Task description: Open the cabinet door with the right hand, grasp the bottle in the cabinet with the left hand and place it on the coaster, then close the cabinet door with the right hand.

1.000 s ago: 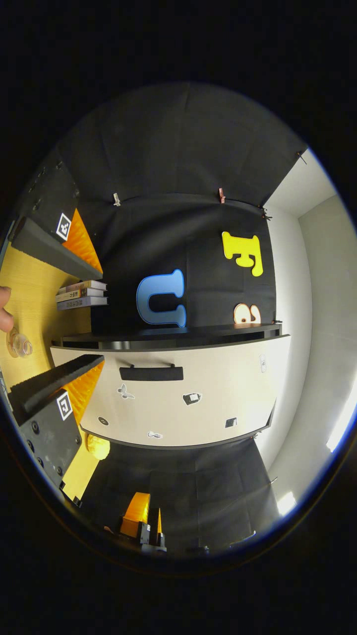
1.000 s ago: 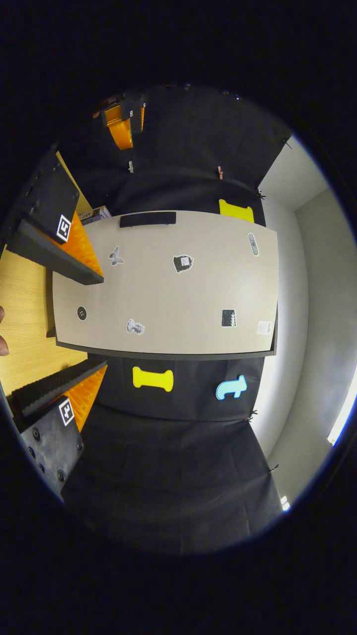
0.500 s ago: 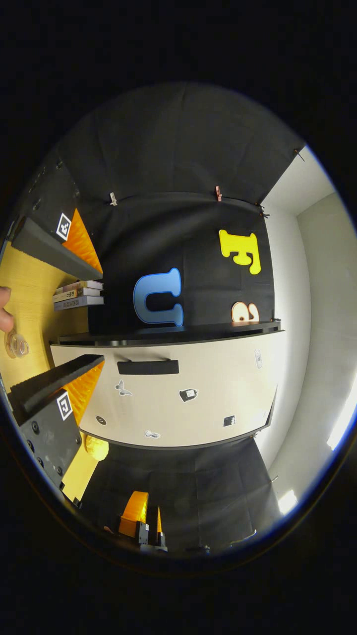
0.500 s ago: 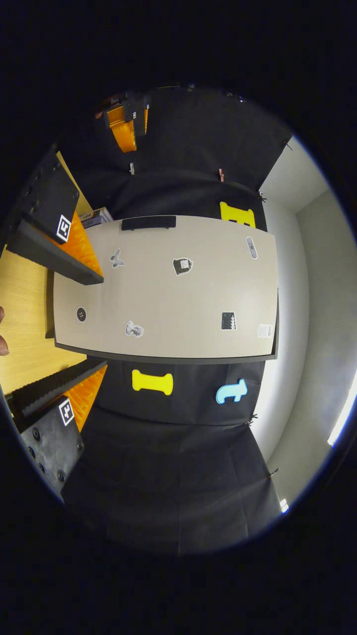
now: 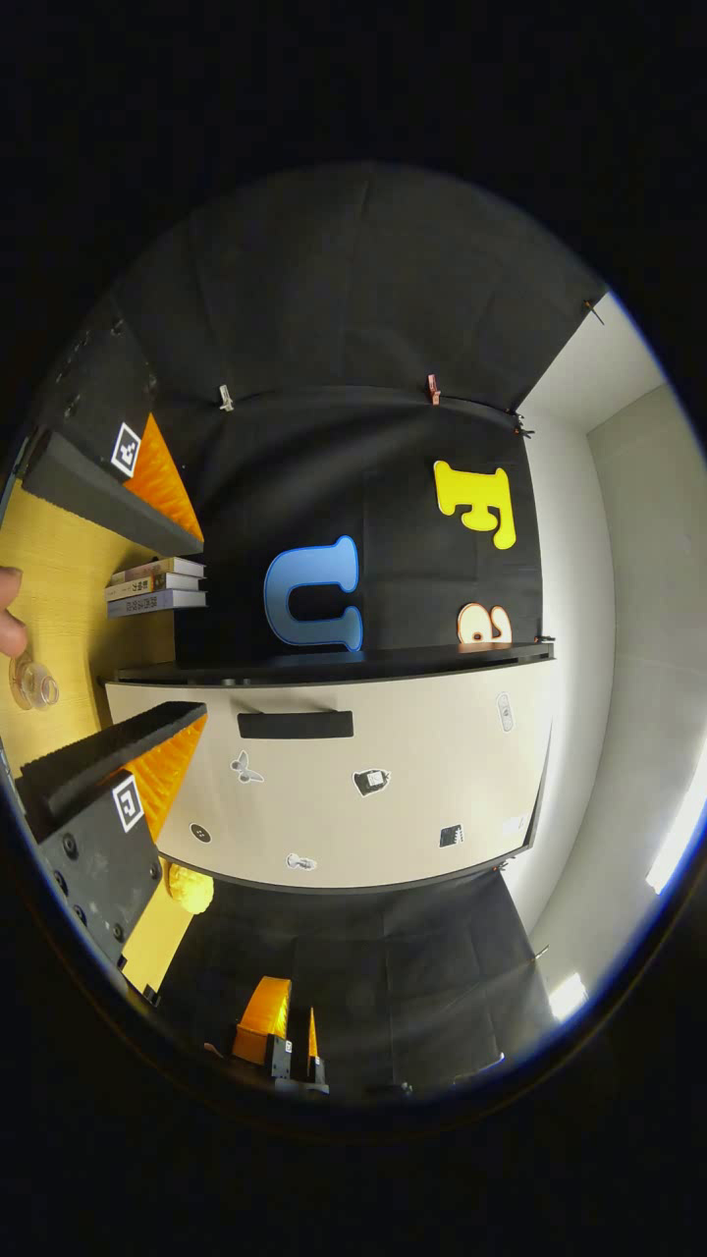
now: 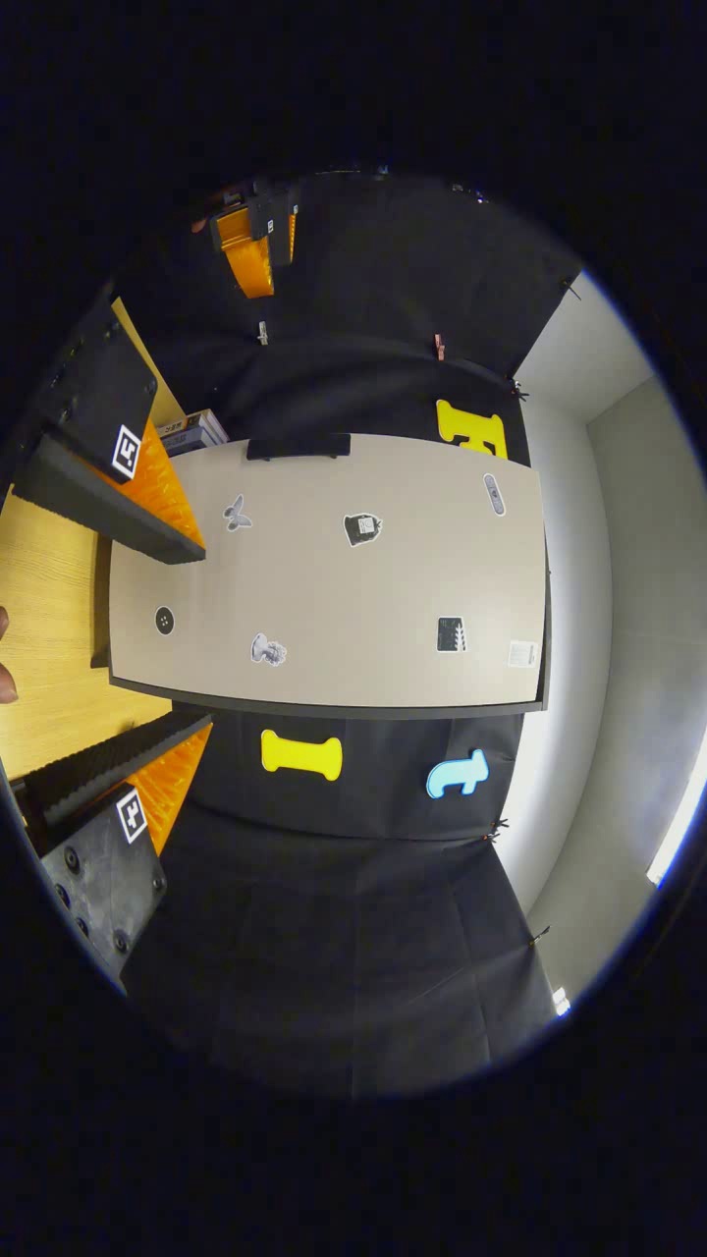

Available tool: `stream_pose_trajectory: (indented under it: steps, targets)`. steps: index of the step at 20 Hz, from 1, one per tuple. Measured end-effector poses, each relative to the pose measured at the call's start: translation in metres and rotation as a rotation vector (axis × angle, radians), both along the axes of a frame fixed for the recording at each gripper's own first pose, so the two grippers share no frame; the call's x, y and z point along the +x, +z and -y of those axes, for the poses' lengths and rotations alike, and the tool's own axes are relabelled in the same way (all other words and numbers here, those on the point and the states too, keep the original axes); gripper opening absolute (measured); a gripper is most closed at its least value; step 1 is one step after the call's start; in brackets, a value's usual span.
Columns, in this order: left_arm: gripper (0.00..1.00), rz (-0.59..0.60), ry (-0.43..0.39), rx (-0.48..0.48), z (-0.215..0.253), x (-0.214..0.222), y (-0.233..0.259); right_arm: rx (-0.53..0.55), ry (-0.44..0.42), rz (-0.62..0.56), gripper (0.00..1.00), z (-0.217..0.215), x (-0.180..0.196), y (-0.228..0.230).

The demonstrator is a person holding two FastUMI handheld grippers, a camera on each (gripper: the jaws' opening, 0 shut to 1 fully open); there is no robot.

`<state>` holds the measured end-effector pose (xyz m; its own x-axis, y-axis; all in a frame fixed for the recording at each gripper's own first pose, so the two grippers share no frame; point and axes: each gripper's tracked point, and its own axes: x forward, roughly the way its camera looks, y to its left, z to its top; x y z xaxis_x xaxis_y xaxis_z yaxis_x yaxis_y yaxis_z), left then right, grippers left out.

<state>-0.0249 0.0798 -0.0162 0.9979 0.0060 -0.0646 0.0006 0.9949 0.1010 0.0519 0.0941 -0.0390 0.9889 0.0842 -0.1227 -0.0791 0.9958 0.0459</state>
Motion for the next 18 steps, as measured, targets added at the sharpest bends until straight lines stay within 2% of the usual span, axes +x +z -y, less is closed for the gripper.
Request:
stream_pose_trajectory:
  steps: [18]
  targets:
    - [0.94,0.006,-0.012,-0.009,0.007,-0.008,0.001,-0.009,0.016,-0.001,0.98,-0.006,-0.011,-0.002]
